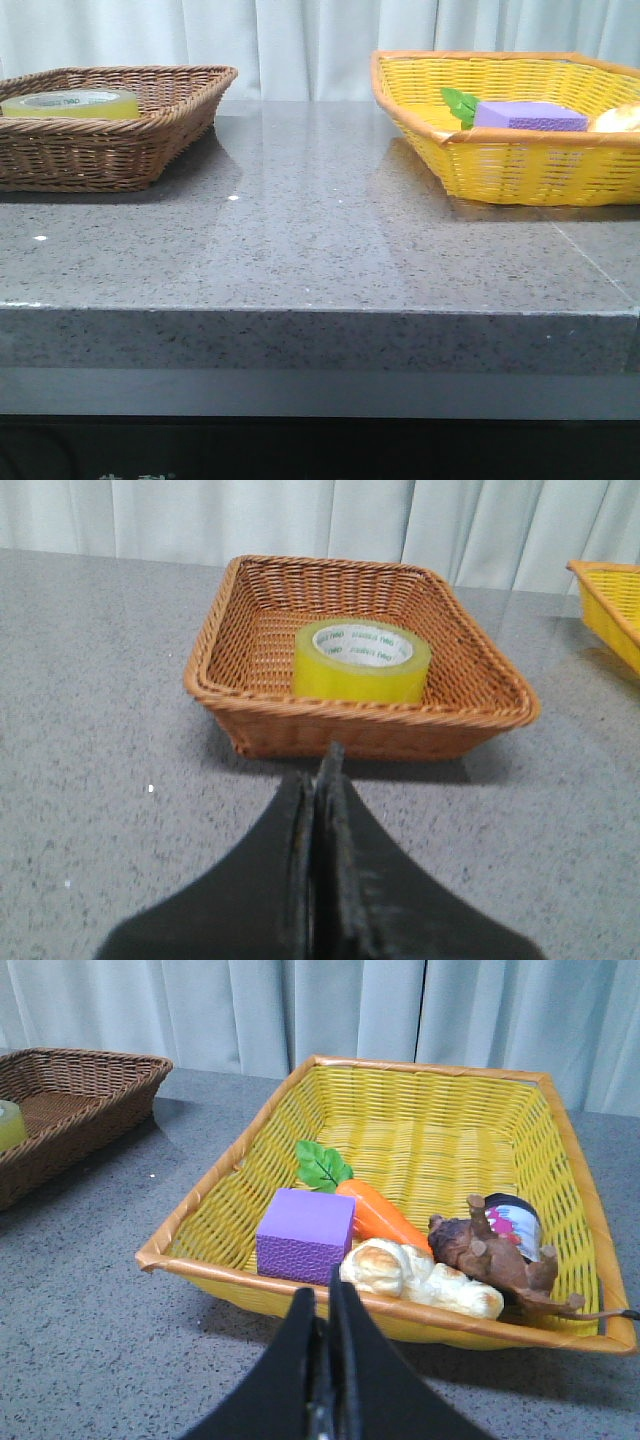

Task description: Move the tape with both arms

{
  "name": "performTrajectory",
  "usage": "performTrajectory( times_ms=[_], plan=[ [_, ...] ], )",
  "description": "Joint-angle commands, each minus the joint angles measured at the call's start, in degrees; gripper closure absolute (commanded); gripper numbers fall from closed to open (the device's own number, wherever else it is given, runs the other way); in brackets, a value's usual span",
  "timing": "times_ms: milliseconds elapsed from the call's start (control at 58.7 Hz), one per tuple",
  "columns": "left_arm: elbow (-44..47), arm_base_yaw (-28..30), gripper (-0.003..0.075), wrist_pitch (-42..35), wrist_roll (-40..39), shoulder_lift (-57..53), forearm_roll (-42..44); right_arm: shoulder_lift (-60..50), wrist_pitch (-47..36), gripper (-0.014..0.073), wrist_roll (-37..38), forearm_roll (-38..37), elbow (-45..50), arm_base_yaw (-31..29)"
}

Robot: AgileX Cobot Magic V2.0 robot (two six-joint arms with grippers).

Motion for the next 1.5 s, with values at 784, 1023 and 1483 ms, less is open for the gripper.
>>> performTrajectory(
  times_ms=[784,1023,1483],
  plan=[
    [18.37,0.02,0.074,-16.15,-1.19,-8.89,-0.93,0.26,-5.13,0.0671,-0.29,0.02,-1.37,-0.38],
    [18.37,0.02,0.074,-16.15,-1.19,-8.89,-0.93,0.26,-5.13,0.0671,-0.29,0.02,-1.37,-0.38],
    [18.37,0.02,0.074,-16.15,-1.19,-8.89,-0.93,0.26,-5.13,0.0671,-0.29,0.02,-1.37,-0.38]
  ],
)
